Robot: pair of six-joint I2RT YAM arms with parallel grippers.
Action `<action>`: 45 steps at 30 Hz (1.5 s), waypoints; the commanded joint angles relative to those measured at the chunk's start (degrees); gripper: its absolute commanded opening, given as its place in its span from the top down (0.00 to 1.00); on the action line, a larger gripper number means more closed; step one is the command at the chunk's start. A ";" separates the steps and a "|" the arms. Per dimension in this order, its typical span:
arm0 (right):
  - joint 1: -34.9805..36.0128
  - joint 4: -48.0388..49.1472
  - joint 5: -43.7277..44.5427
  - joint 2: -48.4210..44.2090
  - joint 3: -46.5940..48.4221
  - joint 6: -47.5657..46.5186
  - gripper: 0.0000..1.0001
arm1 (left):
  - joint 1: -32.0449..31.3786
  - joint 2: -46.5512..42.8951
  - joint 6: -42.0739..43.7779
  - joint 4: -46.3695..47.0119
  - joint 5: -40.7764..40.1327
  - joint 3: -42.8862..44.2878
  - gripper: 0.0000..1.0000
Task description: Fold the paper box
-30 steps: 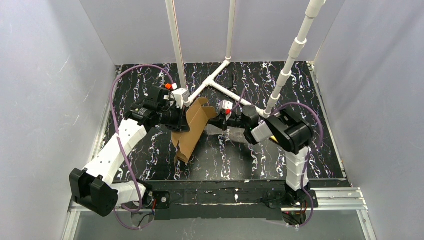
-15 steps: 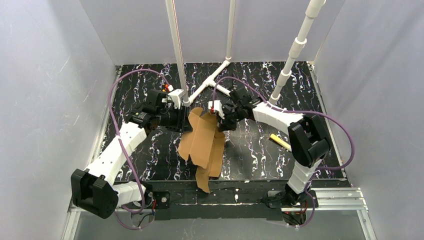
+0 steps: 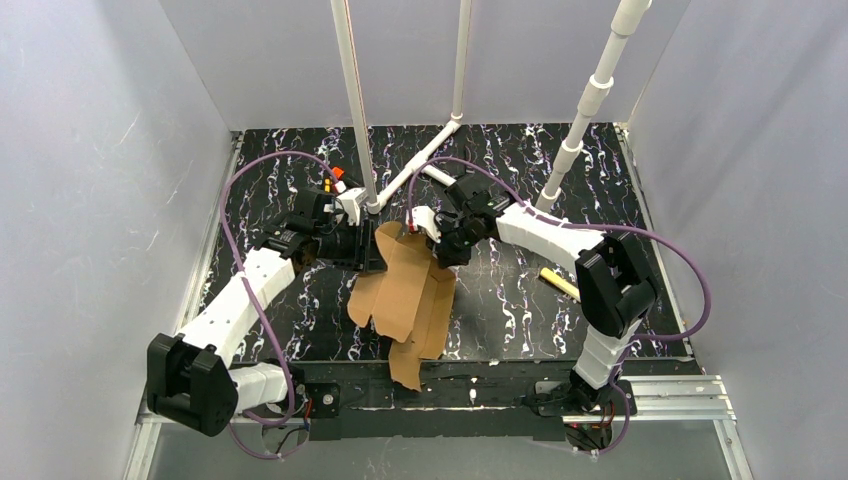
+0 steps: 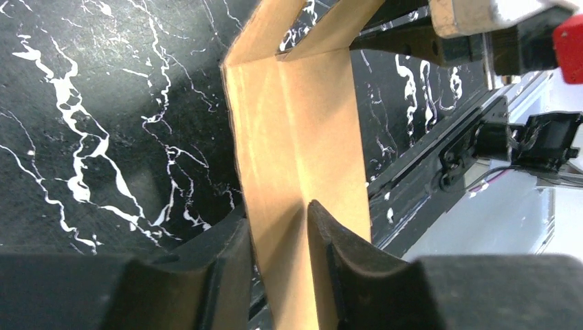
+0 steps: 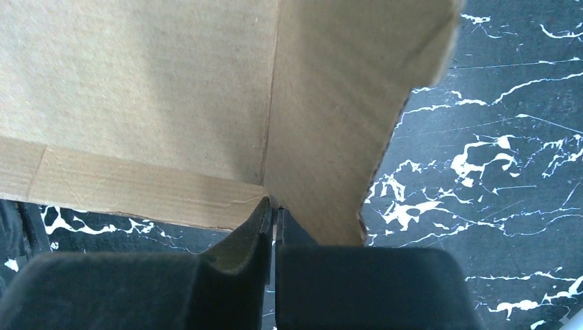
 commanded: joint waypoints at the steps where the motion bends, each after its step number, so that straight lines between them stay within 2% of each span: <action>1: 0.79 -6.96 3.85 0.69 0.10 1.74 0.88 | 0.85 1.97 0.09 -0.10 3.26 -0.16 0.80; 3: 0.79 -6.49 3.26 0.88 0.00 2.04 0.85 | 1.05 2.79 0.27 -0.27 3.46 -0.23 0.97; 4: 0.79 -6.08 2.80 0.92 -0.12 2.26 0.83 | 1.13 3.08 0.47 -0.41 3.51 -0.25 1.00; 14: 0.64 0.96 -0.41 0.14 -4.47 3.14 0.68 | 1.55 4.17 3.22 -2.18 2.22 0.19 1.00; 22: 0.18 2.56 -2.82 1.33 -6.38 3.04 0.63 | 1.66 4.51 3.95 -2.04 2.81 1.02 1.00; 30: 0.21 10.44 -0.15 0.16 -10.45 6.32 0.61 | 1.63 5.30 3.32 -1.62 4.30 2.64 1.00; 32: 0.24 12.41 0.47 -0.57 -11.73 6.66 0.61 | 1.62 5.52 3.16 -1.44 4.65 2.65 1.00; 34: 0.27 14.56 1.50 -1.31 -12.88 7.21 0.66 | 1.70 5.70 3.04 -1.33 4.99 2.88 1.00; 40: 0.93 24.02 10.83 -5.12 -18.22 11.54 0.98 | 1.62 6.45 2.50 -0.88 6.02 4.37 1.00; 43: 1.55 26.30 13.45 -6.11 -19.52 12.34 0.99 | 1.67 7.39 2.40 -0.93 6.35 5.88 1.00; 45: 1.57 25.10 12.37 -5.61 -18.83 12.37 0.86 | 1.64 7.99 2.43 -1.02 6.22 6.56 1.00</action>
